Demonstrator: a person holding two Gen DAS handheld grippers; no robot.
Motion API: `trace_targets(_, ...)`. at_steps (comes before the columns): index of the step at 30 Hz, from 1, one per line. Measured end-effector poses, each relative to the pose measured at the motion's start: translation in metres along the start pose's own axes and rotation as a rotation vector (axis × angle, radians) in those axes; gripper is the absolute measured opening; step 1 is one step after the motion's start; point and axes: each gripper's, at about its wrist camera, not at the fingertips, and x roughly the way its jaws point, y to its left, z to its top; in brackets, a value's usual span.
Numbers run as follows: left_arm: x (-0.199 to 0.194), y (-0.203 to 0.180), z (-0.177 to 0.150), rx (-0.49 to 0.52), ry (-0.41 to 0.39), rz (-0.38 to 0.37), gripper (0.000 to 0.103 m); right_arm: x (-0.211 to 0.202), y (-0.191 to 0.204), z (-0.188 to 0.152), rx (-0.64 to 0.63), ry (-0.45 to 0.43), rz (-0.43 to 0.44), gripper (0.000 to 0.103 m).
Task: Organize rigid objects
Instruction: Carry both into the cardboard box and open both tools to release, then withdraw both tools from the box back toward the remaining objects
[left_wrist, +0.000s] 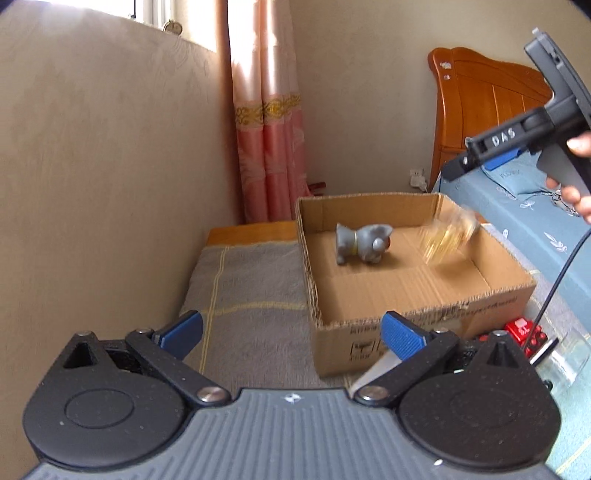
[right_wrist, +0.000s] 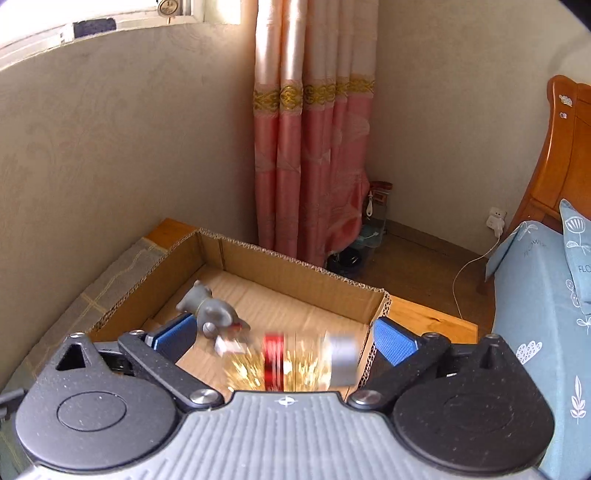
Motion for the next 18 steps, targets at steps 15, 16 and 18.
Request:
trace_targets(15,-0.021,-0.012,-0.013,0.018,-0.013,-0.05,0.102,-0.046,0.027,-0.042,-0.032,0.028,0.002,0.103)
trace_targets(16,-0.023,-0.013,-0.013,0.021,-0.011,-0.05,0.102,-0.048,0.028,-0.046,-0.03,0.038,0.0,0.103)
trace_targets(18,-0.024,-0.015,-0.015,0.026,-0.007,-0.052,0.102,-0.05,0.03,-0.057,-0.026,0.051,-0.011,0.103)
